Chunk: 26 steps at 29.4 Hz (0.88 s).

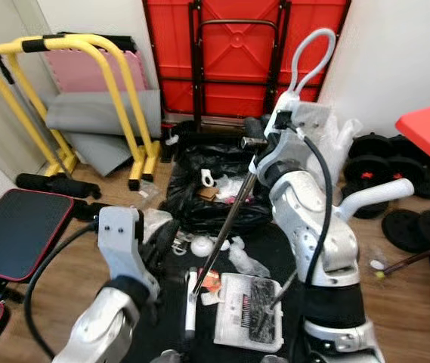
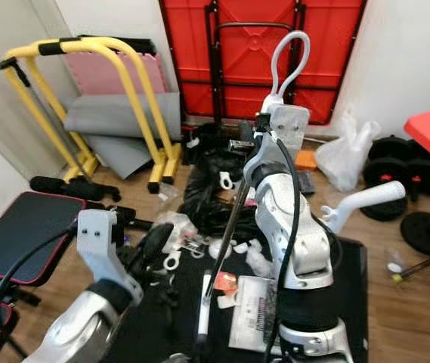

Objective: Sweep floor

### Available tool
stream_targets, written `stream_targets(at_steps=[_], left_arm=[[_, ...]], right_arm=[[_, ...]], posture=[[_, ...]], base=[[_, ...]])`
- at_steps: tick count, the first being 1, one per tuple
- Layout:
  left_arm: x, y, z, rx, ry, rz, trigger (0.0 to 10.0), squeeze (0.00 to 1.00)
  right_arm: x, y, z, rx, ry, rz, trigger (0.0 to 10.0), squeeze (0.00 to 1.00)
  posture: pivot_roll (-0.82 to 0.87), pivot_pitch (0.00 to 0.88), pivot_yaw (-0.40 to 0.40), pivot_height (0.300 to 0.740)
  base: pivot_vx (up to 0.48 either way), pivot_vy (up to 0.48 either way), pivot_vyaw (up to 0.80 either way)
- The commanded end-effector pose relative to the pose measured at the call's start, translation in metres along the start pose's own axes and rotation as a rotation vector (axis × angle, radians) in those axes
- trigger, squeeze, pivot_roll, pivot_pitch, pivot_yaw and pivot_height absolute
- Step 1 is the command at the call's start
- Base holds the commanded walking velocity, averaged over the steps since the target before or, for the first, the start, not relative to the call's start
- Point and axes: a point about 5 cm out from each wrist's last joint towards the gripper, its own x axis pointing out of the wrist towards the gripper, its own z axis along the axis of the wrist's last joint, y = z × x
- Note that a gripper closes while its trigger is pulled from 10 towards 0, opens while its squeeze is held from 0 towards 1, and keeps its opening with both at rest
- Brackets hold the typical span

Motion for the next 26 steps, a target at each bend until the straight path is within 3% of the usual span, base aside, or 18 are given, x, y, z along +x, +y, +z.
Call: stream_targets(at_steps=[1,7,15,26], left_arm=[[-0.003,-0.009,-0.001,-0.009,0.014,-0.102,10.0,0.00],[-0.007,-0.015,0.001,-0.039,0.015,-0.123,10.0,0.00],[-0.009,-0.014,0.005,-0.068,-0.011,-0.126,10.0,0.00],[-0.014,-0.019,0.005,-0.042,0.010,-0.151,10.0,0.00]], right_arm=[[0.000,0.018,0.002,0.119,-0.059,0.009,10.0,0.00],[0.017,0.024,0.014,0.125,-0.156,0.009,10.0,0.00],[0.026,0.025,0.018,0.144,-0.181,0.001,10.0,0.00],[0.040,0.033,0.017,0.162,-0.216,0.005,10.0,0.00]], posture=[[-0.12,0.233,0.004,0.740],[-0.12,0.261,0.003,0.740],[-0.09,0.287,-0.013,0.740],[-0.07,0.309,-0.008,0.740]], base=[[0.000,0.000,0.00],[0.000,0.000,0.00],[0.000,0.000,0.00],[0.000,0.000,0.00]])
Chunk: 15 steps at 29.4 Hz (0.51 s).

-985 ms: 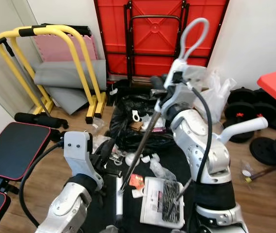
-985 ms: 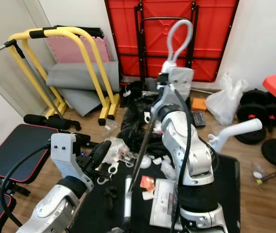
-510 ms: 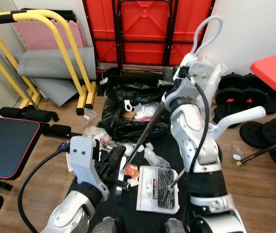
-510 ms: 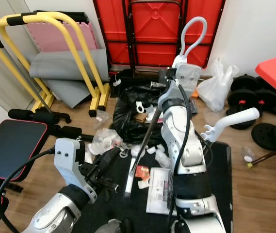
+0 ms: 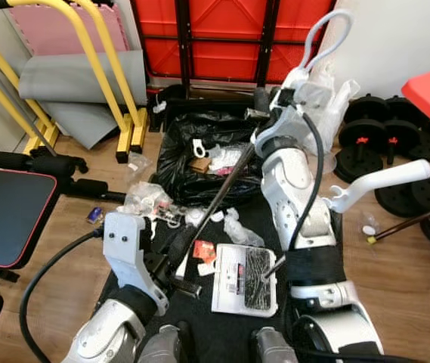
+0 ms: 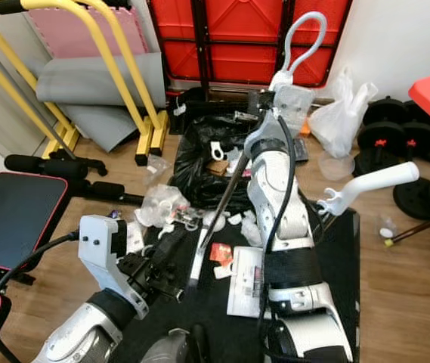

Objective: Sweep floor

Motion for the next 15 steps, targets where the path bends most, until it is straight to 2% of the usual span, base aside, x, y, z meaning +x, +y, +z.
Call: stream_targets(at_steps=[1,5,15], left_arm=[[-0.003,-0.006,-0.001,0.003,0.016,-0.070,10.0,0.00],[-0.007,-0.009,-0.001,0.010,0.032,-0.081,10.0,0.00],[-0.014,-0.014,0.000,-0.005,0.041,-0.078,10.0,0.00]], right_arm=[[0.000,0.031,0.011,0.115,-0.060,0.053,10.0,0.00],[0.006,0.037,0.011,0.124,-0.080,0.065,10.0,0.00],[0.008,0.036,0.008,0.112,-0.085,0.067,10.0,0.00]], posture=[[-0.07,0.309,-0.008,0.740],[-0.05,0.324,-0.002,0.740],[-0.04,0.349,-0.002,0.740]], base=[[0.000,0.000,0.00],[0.000,0.000,0.00],[0.000,0.000,0.00]])
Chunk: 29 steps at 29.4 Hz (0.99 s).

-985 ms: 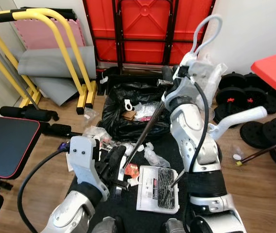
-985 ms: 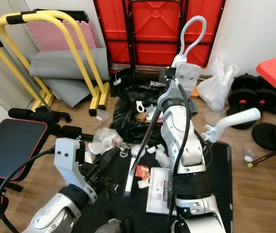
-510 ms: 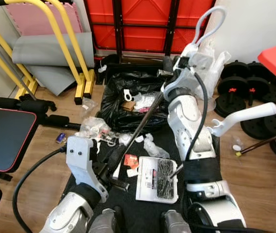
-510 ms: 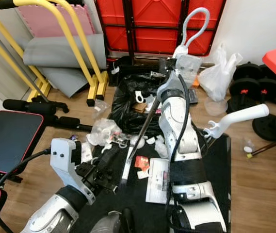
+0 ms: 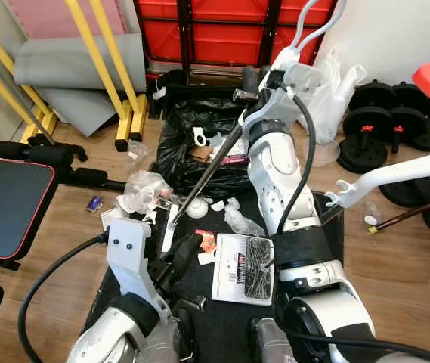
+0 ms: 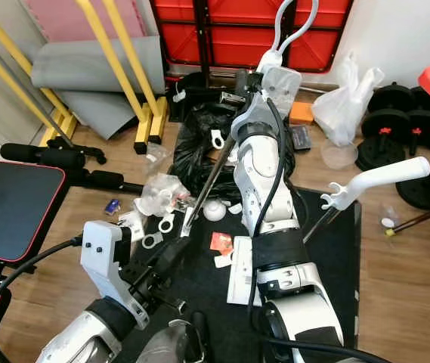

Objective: Sweep floor

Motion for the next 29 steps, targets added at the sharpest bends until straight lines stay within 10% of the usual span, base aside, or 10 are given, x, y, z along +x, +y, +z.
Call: stream_targets(at_steps=[1,29], left_arm=[[-0.004,-0.005,-0.002,-0.012,0.027,-0.049,10.0,0.00],[-0.002,-0.006,-0.004,-0.033,0.032,-0.063,10.0,0.00]], right_arm=[[-0.002,0.019,0.000,0.076,-0.019,0.028,10.0,0.00],[0.007,0.004,0.010,-0.126,-0.062,-0.051,10.0,0.00]], posture=[[-0.03,0.351,-0.002,0.740],[-0.06,0.330,-0.005,0.740]], base=[[0.000,0.000,0.00],[0.000,0.000,0.00]])
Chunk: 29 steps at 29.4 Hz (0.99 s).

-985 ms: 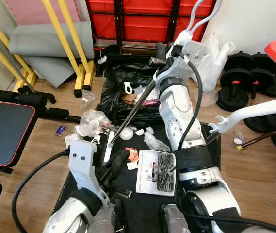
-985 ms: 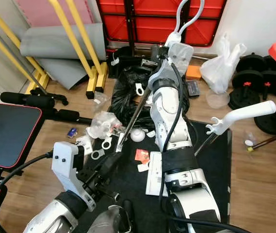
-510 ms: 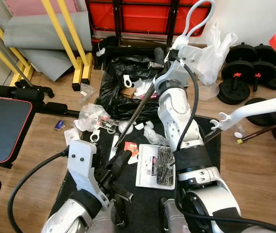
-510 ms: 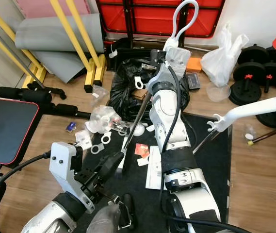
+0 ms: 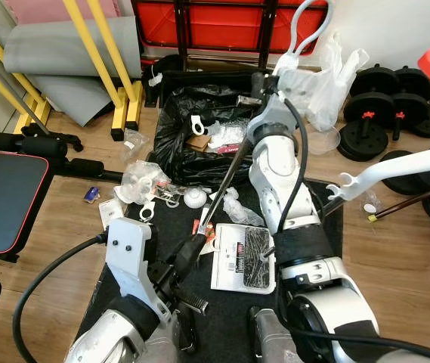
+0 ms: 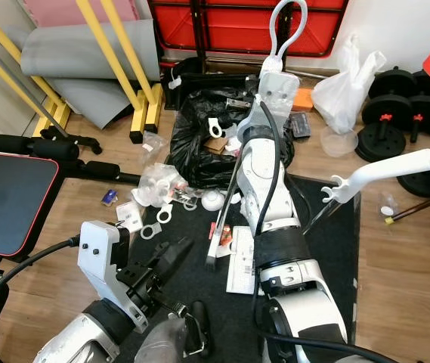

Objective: Sweep floor

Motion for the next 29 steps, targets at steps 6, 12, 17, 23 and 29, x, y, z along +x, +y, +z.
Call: stream_targets(at_steps=[6,12,17,23,29], left_arm=[[-0.001,-0.001,-0.006,-0.017,0.033,-0.028,10.0,0.00],[0.001,0.000,-0.005,-0.014,0.029,-0.024,10.0,0.00],[0.002,0.001,-0.005,-0.013,0.027,-0.023,10.0,0.00],[0.002,0.001,-0.005,-0.013,0.026,-0.022,10.0,0.00],[0.002,0.001,-0.005,-0.017,0.025,-0.023,10.0,0.00]], right_arm=[[0.001,0.008,0.010,0.011,-0.032,0.018,10.0,0.00],[0.001,0.005,0.010,-0.063,-0.028,0.022,10.0,0.00],[0.005,0.001,0.013,-0.065,-0.031,0.004,10.0,0.00],[0.006,0.005,0.017,0.034,-0.012,0.000,10.0,0.00],[0.001,0.014,0.010,0.098,0.060,0.019,10.0,0.00]], posture=[[-0.07,0.330,-0.005,0.740],[-0.08,0.330,-0.004,0.740],[-0.08,0.332,-0.005,0.740],[-0.08,0.333,-0.007,0.740],[-0.08,0.336,-0.007,0.740]], base=[[0.000,0.000,0.00],[0.000,0.000,0.00],[0.000,0.000,0.00],[0.000,0.000,0.00],[0.000,0.000,0.00]])
